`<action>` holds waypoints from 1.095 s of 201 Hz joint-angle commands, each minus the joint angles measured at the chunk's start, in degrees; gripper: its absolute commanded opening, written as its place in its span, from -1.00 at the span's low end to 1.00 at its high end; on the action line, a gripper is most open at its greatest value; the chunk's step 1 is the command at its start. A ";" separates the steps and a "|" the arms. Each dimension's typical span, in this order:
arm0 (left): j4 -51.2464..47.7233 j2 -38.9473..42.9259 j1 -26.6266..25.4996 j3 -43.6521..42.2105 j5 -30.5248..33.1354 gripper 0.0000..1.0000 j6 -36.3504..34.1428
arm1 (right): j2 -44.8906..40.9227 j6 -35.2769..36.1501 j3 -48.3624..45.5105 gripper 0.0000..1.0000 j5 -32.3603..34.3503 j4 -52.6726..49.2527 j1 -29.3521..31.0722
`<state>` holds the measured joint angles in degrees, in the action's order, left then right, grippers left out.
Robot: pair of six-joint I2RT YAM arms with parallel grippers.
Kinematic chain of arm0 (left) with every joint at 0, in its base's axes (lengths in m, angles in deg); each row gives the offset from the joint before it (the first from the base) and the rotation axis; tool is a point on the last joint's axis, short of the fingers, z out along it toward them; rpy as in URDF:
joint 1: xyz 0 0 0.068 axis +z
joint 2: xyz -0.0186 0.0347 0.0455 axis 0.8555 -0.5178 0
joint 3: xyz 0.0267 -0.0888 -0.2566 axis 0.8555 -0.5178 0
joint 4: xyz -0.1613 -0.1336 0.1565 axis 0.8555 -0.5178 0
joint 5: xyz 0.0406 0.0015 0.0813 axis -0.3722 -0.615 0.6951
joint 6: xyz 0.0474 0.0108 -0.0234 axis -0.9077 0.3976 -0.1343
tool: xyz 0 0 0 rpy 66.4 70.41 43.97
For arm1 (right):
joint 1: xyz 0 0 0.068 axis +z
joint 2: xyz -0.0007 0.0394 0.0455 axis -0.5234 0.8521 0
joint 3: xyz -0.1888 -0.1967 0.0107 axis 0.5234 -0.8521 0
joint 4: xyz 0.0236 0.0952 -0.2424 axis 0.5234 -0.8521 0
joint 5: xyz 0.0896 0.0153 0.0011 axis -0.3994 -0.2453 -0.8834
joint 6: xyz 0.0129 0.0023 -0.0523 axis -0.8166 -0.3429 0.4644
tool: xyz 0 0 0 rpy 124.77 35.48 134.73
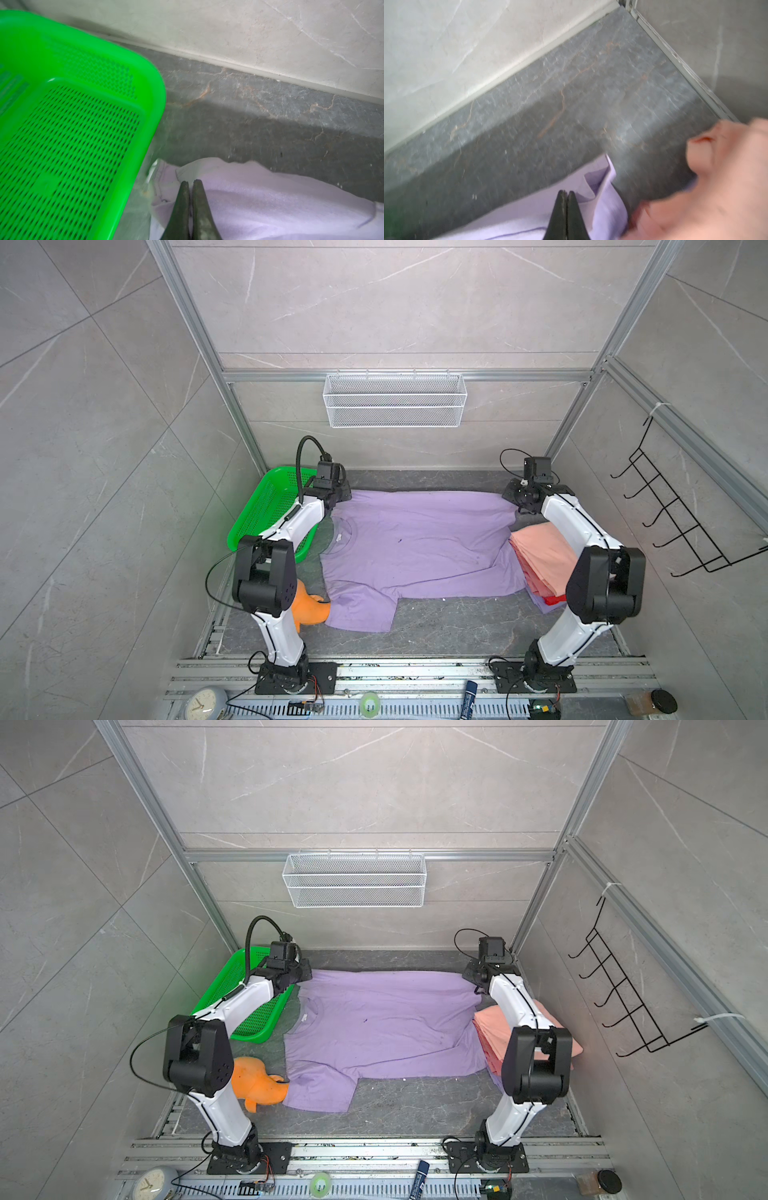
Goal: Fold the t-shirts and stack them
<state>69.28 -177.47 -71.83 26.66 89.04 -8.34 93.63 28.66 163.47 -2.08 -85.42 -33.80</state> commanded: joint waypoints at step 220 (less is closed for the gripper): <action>-25.39 -24.41 -3.31 26.11 4.00 -0.12 10.05 | 1.88 -17.96 -8.83 0.19 -8.32 4.71 6.34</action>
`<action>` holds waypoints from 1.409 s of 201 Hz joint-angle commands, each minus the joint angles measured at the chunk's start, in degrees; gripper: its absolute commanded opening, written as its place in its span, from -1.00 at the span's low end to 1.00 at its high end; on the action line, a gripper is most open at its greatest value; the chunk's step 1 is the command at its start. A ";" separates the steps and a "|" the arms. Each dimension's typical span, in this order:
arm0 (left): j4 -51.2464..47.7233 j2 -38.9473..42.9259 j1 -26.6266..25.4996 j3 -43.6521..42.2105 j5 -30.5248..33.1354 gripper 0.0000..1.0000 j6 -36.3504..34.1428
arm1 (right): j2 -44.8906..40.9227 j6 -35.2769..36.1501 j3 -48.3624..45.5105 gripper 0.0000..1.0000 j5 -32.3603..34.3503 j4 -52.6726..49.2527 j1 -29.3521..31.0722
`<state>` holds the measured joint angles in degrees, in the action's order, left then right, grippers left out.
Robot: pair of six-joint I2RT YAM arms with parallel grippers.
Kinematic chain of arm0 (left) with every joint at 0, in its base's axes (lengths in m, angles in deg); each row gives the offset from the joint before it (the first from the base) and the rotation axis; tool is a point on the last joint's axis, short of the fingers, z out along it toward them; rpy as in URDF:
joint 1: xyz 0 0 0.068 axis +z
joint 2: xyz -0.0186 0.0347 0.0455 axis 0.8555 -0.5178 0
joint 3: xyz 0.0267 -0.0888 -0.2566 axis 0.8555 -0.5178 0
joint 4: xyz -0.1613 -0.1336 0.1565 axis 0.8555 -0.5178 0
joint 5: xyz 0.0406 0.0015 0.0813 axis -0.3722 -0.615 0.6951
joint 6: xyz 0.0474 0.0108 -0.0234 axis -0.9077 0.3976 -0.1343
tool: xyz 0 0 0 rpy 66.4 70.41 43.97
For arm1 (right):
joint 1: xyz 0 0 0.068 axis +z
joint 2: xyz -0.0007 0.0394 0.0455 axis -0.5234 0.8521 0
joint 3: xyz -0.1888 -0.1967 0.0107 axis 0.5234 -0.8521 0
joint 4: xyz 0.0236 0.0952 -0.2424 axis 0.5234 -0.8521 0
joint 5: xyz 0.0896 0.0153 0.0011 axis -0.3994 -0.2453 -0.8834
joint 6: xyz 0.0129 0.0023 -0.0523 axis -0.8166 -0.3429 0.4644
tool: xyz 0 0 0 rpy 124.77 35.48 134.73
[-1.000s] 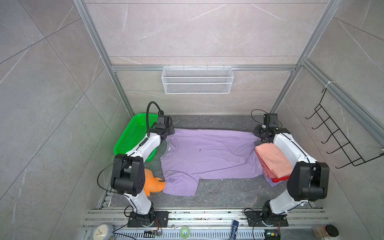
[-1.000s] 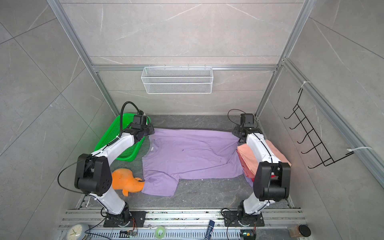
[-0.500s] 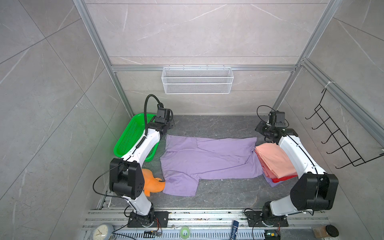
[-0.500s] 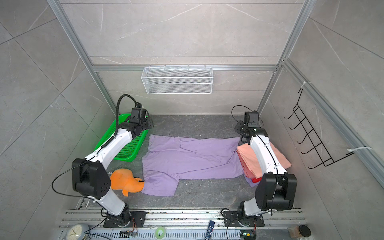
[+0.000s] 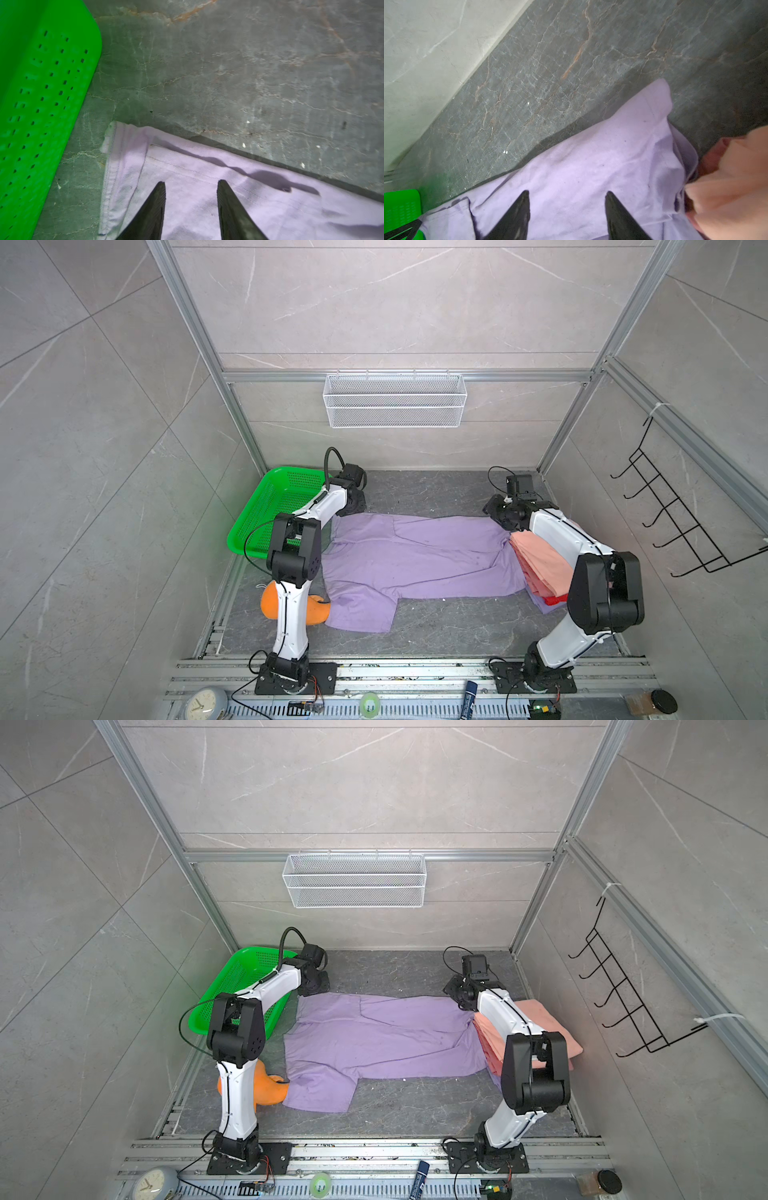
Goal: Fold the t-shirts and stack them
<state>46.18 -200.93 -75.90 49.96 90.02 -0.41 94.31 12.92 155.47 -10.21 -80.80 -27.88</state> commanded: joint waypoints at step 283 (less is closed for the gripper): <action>1.66 -5.87 4.16 2.81 -3.51 -0.59 1.19 | -0.37 -2.31 -1.60 0.20 4.61 -5.95 1.50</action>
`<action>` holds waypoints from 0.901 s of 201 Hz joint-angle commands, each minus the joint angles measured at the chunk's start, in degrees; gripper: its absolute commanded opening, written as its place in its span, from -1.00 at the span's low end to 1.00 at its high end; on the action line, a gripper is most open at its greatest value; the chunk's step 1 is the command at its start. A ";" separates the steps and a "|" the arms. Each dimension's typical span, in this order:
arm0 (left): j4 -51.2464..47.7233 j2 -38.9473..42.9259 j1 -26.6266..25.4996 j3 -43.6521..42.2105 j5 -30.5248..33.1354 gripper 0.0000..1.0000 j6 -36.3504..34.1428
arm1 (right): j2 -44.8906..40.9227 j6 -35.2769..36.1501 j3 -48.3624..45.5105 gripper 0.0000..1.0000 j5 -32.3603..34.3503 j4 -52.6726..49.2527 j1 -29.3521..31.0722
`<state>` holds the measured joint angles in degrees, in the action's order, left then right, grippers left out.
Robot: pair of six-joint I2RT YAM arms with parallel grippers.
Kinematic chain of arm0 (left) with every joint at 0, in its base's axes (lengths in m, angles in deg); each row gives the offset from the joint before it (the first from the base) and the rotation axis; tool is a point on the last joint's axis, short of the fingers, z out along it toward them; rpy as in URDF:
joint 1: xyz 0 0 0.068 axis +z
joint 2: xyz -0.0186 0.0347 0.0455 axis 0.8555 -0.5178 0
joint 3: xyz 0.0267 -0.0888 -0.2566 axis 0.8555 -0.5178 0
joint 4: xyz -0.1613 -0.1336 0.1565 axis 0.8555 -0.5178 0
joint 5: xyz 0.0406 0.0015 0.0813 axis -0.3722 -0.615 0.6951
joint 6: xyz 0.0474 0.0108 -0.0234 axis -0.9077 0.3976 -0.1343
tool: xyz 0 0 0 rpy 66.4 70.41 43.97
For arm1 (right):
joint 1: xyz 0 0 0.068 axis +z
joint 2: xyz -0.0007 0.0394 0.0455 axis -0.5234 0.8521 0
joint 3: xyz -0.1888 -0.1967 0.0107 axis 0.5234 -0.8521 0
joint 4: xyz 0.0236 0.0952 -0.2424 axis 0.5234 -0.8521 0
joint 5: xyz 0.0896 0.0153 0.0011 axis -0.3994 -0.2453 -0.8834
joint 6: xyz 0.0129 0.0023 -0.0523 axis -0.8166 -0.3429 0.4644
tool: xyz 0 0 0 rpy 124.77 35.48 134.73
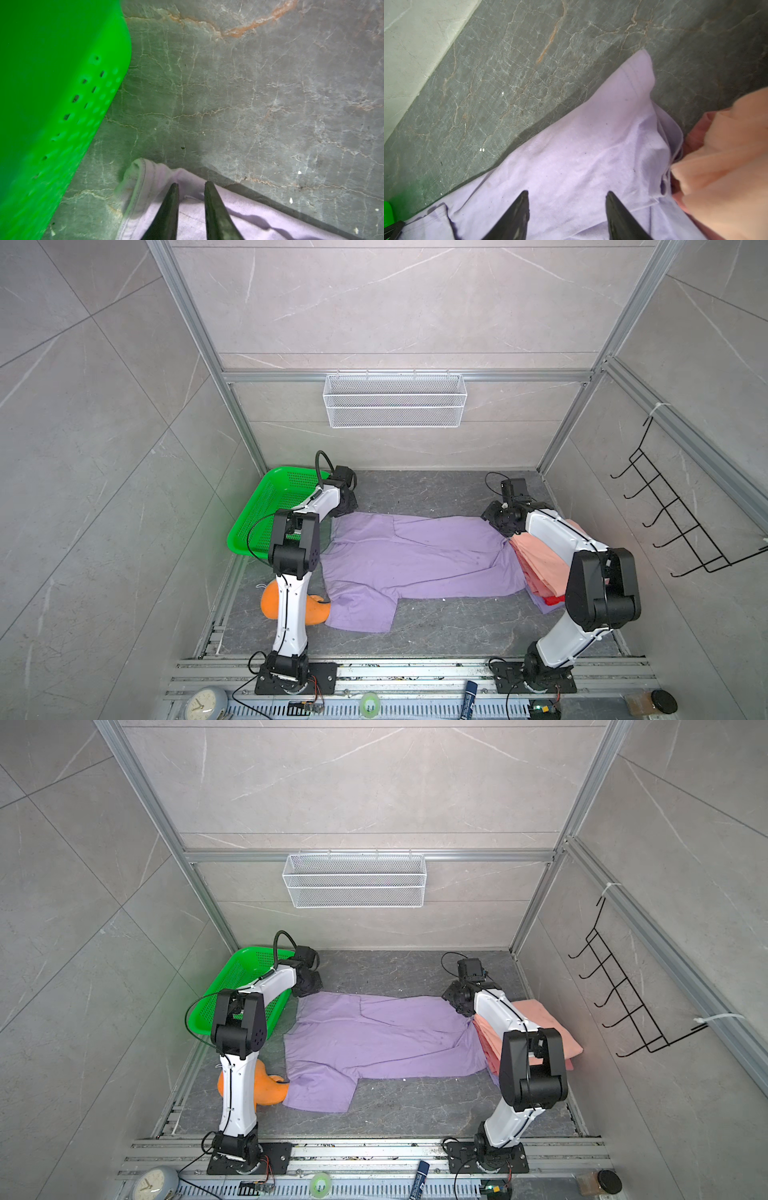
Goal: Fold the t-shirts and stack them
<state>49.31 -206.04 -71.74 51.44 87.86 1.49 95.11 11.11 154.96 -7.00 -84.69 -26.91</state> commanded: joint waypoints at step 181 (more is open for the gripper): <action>5.20 16.81 -0.42 -8.77 -3.98 -1.00 -8.88 | -1.54 -0.98 -2.90 0.20 1.52 -0.04 0.55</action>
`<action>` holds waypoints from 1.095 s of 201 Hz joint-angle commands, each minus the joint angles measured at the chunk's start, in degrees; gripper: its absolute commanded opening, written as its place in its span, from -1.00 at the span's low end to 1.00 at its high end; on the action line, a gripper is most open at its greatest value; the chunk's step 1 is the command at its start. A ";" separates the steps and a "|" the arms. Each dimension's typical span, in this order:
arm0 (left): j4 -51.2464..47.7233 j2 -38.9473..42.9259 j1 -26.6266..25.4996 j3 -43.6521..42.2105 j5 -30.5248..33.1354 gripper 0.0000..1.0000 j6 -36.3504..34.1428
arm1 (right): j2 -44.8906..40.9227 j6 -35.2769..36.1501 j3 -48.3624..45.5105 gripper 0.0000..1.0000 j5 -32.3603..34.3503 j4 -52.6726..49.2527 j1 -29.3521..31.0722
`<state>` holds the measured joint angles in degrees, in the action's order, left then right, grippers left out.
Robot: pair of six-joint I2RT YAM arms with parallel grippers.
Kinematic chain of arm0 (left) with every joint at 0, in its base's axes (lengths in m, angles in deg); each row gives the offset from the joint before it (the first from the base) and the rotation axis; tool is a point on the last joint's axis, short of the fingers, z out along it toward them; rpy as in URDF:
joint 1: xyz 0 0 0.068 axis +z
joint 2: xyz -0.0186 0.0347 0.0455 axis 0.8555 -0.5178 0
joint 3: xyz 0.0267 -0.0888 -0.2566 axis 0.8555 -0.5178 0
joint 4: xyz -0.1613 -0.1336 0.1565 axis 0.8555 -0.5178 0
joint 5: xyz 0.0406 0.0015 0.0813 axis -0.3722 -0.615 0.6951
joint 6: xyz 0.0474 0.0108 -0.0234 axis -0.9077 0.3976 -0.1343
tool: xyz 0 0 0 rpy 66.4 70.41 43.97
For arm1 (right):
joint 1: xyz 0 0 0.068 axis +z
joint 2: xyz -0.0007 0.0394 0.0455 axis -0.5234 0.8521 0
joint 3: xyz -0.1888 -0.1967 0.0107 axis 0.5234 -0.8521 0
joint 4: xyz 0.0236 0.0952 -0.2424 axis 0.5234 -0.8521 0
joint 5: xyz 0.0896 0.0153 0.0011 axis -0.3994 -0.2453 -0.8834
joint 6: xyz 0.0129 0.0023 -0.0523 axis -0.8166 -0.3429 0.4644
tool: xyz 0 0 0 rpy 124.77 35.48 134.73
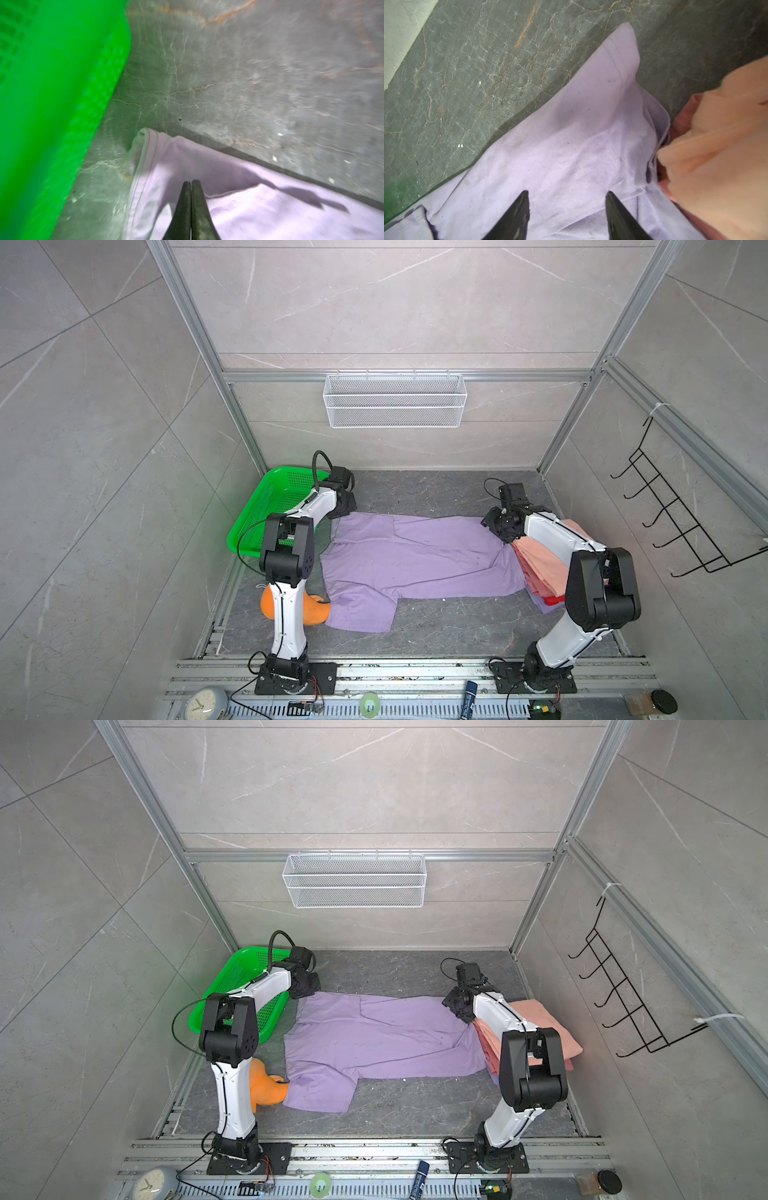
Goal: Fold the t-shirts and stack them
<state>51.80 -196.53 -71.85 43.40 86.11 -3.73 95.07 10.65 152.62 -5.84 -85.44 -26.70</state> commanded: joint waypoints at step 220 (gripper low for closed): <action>-14.69 46.57 -10.17 -35.94 11.91 -0.16 8.83 | 0.77 6.62 1.30 0.21 -3.85 0.40 0.23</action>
<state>35.58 -150.11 -82.02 3.18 95.99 4.38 95.94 15.90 153.28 -8.94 -84.74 -26.70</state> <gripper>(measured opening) 0.411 0.603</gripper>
